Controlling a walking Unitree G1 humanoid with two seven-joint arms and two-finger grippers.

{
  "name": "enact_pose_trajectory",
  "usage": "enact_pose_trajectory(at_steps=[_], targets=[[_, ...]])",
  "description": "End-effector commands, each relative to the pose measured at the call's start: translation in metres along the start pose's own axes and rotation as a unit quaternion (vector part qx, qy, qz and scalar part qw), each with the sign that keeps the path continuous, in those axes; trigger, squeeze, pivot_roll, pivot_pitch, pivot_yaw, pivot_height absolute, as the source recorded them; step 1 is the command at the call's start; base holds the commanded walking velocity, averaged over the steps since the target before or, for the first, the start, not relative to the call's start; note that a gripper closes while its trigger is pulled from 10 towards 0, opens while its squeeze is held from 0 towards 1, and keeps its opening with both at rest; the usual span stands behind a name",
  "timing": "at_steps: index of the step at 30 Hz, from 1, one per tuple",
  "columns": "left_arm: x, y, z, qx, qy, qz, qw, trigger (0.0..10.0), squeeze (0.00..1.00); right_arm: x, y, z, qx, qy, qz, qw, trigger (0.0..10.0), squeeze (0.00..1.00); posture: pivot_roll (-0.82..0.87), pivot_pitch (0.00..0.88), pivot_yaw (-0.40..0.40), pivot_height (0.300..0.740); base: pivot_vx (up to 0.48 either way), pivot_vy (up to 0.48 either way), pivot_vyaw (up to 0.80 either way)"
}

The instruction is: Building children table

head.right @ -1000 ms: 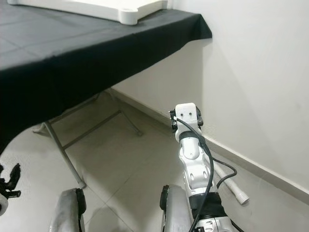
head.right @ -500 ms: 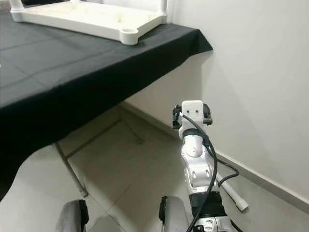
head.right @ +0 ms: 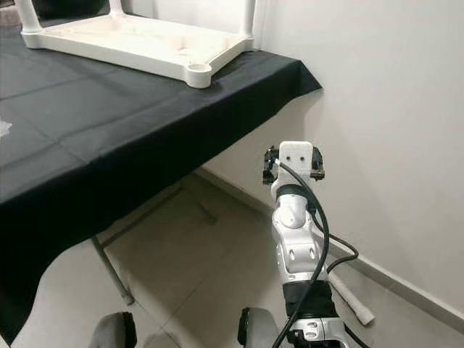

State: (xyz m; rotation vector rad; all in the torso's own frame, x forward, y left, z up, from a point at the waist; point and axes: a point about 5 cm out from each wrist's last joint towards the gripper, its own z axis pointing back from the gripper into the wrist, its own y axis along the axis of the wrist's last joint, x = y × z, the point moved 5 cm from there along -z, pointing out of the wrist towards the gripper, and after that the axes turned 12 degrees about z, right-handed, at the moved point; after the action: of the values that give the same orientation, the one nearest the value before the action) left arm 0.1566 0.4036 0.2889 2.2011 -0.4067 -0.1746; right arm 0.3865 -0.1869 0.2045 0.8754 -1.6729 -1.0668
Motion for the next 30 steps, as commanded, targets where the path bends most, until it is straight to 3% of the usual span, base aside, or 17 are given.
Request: enact_pose_trajectory(at_steps=[1,7,10,19,25,27,30], targets=[[0.005,0.007,-0.003,0.017,-0.011,0.003,1.0,10.0,0.0,0.001,0.003,0.0,0.006,-0.006,-0.01,1.0,10.0,1.0,-0.03,0.0,-0.076,0.589,0.0,0.0,0.0],[0.025,0.014,-0.004,0.026,-0.059,0.034,0.997,10.0,0.0,0.002,0.005,0.0,0.01,-0.009,-0.014,1.0,10.0,1.0,-0.03,0.0,-0.071,0.604,0.0,0.0,0.0],[0.059,0.024,0.001,0.032,-0.151,0.067,0.986,10.0,0.0,-0.001,0.007,0.001,0.013,-0.002,-0.017,1.0,10.0,1.0,-0.03,0.0,-0.074,0.619,0.0,0.0,0.0],[0.078,0.022,0.012,0.022,-0.208,0.072,0.975,10.0,0.0,-0.003,0.009,0.003,0.019,-0.003,-0.015,1.0,10.0,1.0,-0.03,0.0,-0.074,0.644,0.0,0.0,0.0],[0.087,0.029,0.015,0.029,-0.233,0.086,0.968,10.0,0.0,0.007,0.018,0.003,0.039,-0.035,-0.015,0.998,10.0,1.0,-0.03,0.0,-0.071,0.664,0.0,0.0,0.0],[0.099,0.03,0.022,0.018,-0.271,0.1,0.957,10.0,0.0,0.01,0.025,0.003,0.054,-0.046,-0.013,0.997,10.0,1.0,-0.02,0.0,-0.07,0.679,0.0,0.0,0.0],[0.104,0.029,0.026,0.012,-0.284,0.105,0.953,10.0,0.0,0.009,0.024,0.003,0.052,-0.044,-0.014,0.998,10.0,1.0,-0.02,0.0,-0.071,0.684,0.0,0.0,0.0]])
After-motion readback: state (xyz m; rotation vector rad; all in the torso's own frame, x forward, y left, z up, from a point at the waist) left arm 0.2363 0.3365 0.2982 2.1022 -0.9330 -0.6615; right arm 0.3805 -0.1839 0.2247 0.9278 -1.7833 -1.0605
